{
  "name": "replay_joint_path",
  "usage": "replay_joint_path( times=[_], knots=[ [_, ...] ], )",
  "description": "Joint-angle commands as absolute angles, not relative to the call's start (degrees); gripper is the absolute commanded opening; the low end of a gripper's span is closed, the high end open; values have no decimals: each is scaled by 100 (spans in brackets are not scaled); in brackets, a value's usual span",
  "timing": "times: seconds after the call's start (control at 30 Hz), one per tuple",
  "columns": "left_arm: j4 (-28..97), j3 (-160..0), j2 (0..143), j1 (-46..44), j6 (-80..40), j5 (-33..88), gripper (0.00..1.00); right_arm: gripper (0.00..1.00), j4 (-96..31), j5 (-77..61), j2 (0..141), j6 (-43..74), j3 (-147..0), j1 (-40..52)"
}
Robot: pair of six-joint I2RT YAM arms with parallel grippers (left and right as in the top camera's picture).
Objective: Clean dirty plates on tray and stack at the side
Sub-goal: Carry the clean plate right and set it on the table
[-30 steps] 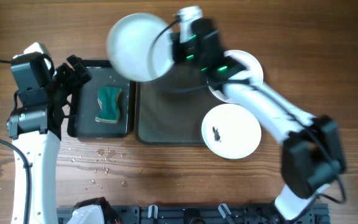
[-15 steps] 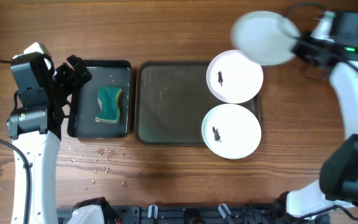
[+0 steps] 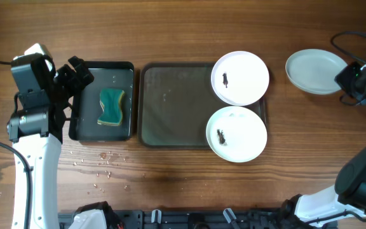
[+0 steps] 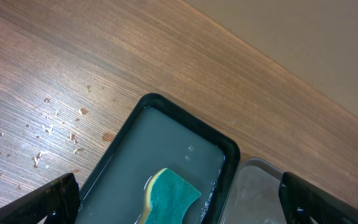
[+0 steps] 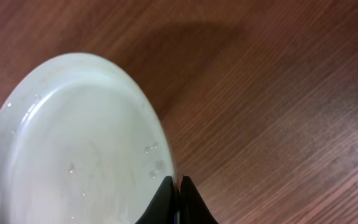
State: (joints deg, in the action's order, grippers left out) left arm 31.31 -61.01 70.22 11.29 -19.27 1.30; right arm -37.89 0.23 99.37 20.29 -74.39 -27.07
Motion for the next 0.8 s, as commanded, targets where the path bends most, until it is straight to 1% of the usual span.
replay_joint_path(
  times=[0.0, 0.27, 0.4, 0.57, 0.63, 0.7, 0.77],
  knots=[
    [3131, -6141, 7013, 1153, -1997, 73, 100, 4, -3634, 242, 9961, 1955, -7301, -2681],
    [3131, -6141, 7013, 1153, -1997, 73, 100, 4, -3395, 235, 10390, 1935, -7225, -2626],
    [3133, -6141, 7013, 1153, -1997, 73, 100, 4, -3183, -123, 10632, 1503, -7225, -2526],
    [3133, -6141, 7013, 1153, -1997, 73, 100, 6, -3183, -108, 10742, 1496, -7225, -2460],
    [3133, -6141, 7013, 1153, -1997, 73, 100, 16, -3286, -148, 10739, 1380, -7229, -2460],
    [3133, -6141, 7013, 1153, -1997, 73, 100, 40, -3430, -421, 10739, 869, -7231, -2458],
    [3131, -6141, 7013, 1153, -1997, 73, 100, 50, -3529, -714, 10735, 690, -7238, -2458]
  ],
)
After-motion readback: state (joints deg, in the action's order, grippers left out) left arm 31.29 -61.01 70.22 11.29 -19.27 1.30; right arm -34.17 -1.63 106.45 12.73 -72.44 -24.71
